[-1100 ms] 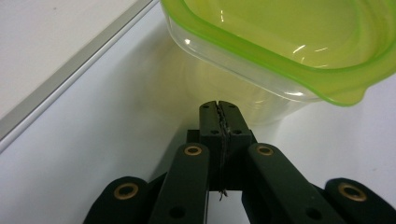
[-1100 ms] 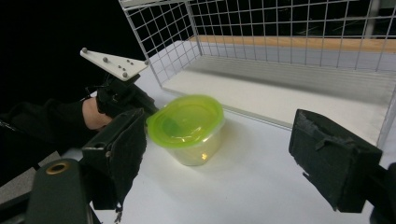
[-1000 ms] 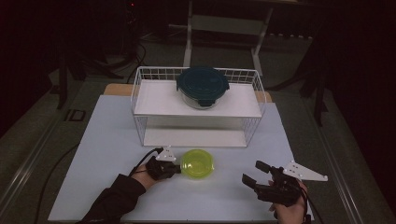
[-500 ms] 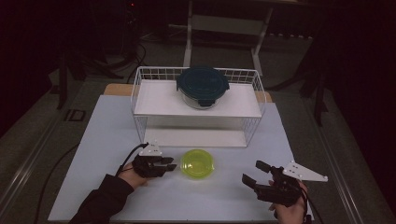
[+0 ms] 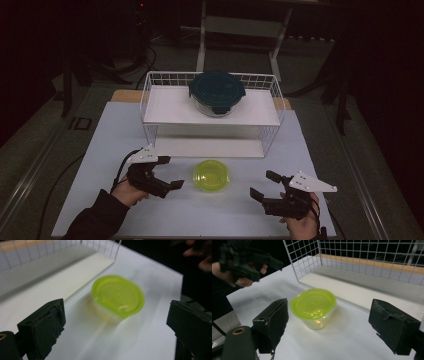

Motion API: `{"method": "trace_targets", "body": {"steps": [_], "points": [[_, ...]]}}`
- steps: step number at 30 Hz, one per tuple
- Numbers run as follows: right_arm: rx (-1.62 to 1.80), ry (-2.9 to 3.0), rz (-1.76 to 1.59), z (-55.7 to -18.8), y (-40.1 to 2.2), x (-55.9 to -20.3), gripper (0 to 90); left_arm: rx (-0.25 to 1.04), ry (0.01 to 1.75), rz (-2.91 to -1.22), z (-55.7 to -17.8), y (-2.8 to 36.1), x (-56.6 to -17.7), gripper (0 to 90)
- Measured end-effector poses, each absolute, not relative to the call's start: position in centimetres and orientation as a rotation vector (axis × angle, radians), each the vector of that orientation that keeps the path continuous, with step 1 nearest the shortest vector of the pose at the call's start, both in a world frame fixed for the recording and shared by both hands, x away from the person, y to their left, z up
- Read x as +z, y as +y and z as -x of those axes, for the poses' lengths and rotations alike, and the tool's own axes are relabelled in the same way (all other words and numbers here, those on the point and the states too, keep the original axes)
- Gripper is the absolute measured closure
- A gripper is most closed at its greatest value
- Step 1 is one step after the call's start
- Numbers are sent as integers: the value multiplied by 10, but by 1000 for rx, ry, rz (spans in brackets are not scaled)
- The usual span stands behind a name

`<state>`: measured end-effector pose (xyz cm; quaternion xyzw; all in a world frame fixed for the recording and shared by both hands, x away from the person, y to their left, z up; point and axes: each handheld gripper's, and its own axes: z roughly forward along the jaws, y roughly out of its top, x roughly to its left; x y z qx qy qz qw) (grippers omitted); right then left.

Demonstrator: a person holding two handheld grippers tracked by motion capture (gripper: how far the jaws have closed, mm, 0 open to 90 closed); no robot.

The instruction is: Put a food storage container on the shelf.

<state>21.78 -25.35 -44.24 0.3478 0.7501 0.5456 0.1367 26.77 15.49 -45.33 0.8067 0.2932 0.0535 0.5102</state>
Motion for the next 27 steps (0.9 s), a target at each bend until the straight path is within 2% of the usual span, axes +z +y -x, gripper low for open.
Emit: {"method": "trace_targets", "body": {"steps": [8,10,13,17,20,21,25,27], "points": [[1541,2234,-1059,-232,-243,-444,136,99,728,-1949,-275,138,-445,57],[1579,2228,-1107,-242,-235,-443,115,45,792,-1938,-284,133,-448,57],[1579,2264,-1175,-253,-228,-445,142,-40,822,-1894,-290,129,-451,56],[1577,2303,-1277,-269,-220,-454,166,-131,863,-1920,-300,120,-458,87],[1581,2340,-1388,-281,-216,-465,234,-195,900,-1915,-306,116,-465,109],[1578,2347,-1424,-284,-215,-469,259,-206,918,-1912,-307,115,-468,153],[1577,2372,-1537,-296,-213,-481,330,-285,1014,-1873,-316,117,-479,161],[1563,2376,-1618,-301,-212,-486,359,-315,1078,-1848,-319,117,-484,194]]}}
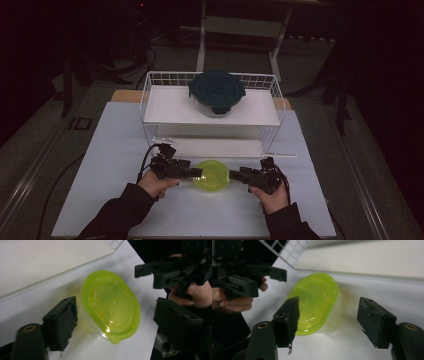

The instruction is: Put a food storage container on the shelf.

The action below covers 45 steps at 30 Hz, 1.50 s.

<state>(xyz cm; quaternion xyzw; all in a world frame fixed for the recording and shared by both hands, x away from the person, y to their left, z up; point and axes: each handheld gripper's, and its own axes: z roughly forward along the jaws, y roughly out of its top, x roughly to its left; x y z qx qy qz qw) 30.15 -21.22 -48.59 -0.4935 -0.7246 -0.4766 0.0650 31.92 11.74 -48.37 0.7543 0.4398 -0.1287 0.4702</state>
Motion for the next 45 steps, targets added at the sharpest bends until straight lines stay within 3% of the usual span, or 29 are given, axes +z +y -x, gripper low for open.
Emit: {"method": "trace_targets", "body": {"steps": [14,18,20,35,45], "points": [[-1267,-2080,1566,-316,-198,-510,559,-497,1240,-1813,-327,114,-508,588],[-1266,-2083,1556,-314,-197,-509,671,-512,1236,-1812,-326,115,-510,700],[-1274,-2071,1538,-312,-196,-507,730,-512,1237,-1815,-326,115,-510,715],[-1297,-2114,1475,-293,-191,-500,810,-499,1208,-1855,-307,118,-505,793],[-1352,-2148,1465,-285,-189,-487,814,-434,1177,-1835,-299,121,-487,807]]}}
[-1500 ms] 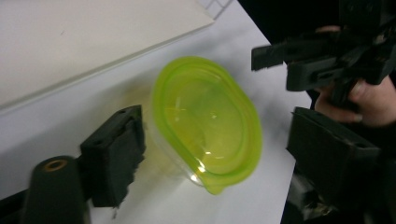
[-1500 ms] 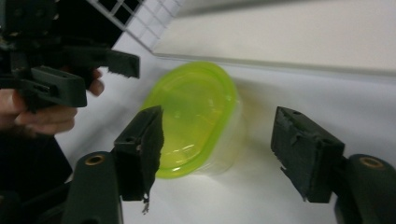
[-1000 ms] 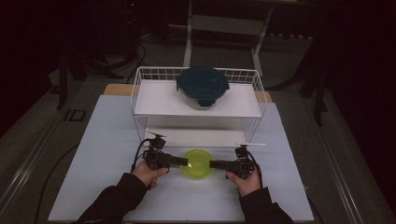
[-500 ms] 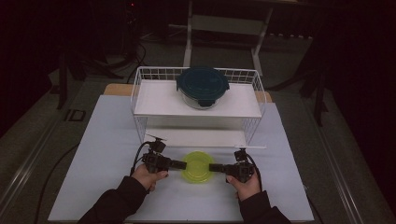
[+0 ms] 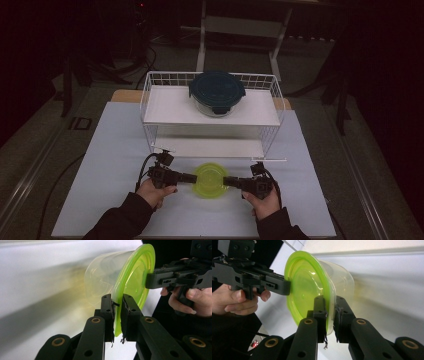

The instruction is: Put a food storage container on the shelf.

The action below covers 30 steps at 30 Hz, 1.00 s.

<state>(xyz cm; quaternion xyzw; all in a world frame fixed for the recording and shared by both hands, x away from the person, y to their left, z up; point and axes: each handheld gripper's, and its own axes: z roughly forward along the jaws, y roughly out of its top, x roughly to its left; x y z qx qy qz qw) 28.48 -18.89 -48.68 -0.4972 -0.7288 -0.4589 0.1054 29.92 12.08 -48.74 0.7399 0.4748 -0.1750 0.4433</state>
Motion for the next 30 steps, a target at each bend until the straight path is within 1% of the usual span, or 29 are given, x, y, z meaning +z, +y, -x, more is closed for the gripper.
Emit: {"method": "trace_targets", "body": {"steps": [8,18,27,30], "points": [[-1421,-2134,1422,-278,-189,-463,813,-396,1140,-1822,-289,126,-457,812],[-1450,-2152,1407,-275,-192,-444,813,-395,1131,-1806,-287,124,-439,812],[-1484,-2152,1391,-272,-190,-419,813,-383,1087,-1797,-285,130,-410,814],[-1497,-2162,1383,-272,-187,-405,813,-372,1080,-1791,-286,132,-400,815]]}}
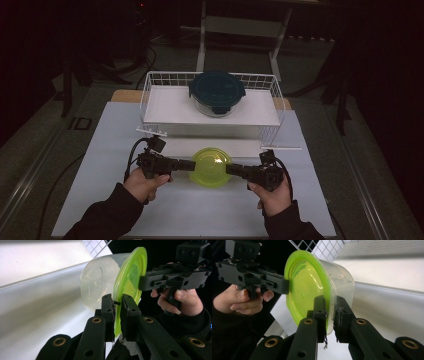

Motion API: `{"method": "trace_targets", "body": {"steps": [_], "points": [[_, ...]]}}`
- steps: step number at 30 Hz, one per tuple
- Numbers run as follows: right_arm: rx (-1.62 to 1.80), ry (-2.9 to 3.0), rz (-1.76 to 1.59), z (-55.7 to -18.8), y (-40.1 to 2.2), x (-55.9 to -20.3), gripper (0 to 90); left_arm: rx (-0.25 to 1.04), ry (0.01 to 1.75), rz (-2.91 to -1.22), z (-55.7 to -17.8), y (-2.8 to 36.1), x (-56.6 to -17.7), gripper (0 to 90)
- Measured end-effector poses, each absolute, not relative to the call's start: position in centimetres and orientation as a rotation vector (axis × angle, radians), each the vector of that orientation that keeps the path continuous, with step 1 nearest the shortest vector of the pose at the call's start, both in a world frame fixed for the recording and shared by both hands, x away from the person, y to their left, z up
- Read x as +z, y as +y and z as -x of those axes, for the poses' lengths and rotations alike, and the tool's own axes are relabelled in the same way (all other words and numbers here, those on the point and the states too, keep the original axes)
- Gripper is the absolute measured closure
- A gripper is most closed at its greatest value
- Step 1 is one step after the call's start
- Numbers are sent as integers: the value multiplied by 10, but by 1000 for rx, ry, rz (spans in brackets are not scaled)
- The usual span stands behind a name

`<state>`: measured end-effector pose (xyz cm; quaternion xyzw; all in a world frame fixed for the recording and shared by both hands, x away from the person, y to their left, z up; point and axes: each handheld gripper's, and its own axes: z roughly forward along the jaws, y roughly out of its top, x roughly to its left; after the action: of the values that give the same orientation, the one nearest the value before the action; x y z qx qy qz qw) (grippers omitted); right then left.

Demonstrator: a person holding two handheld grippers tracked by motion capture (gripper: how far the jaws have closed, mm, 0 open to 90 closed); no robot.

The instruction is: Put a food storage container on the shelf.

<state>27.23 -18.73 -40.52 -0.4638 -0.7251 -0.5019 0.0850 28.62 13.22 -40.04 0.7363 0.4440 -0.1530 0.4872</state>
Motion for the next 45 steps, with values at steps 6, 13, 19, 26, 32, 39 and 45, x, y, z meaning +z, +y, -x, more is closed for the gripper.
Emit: {"method": "trace_targets", "body": {"steps": [6,13,19,26,32,39,45], "points": [[-1541,-2183,1369,-277,-185,-380,813,-342,1064,-1774,-290,134,-375,815],[-1599,-2182,1345,-289,-184,-348,813,-300,1032,-1754,-301,136,-341,815],[-1644,-2187,1324,-306,-184,-323,813,-266,1017,-1720,-313,138,-316,818],[-1665,-2211,1314,-321,-182,-299,813,-227,1023,-1712,-324,137,-293,819],[-1708,-2204,1312,-340,-184,-274,813,-182,1024,-1711,-343,133,-265,818],[-1707,-2191,1347,-363,-189,-264,810,-166,1053,-1695,-366,124,-255,817],[-1702,-2182,1372,-380,-191,-260,810,-162,1075,-1673,-381,122,-256,817]]}}
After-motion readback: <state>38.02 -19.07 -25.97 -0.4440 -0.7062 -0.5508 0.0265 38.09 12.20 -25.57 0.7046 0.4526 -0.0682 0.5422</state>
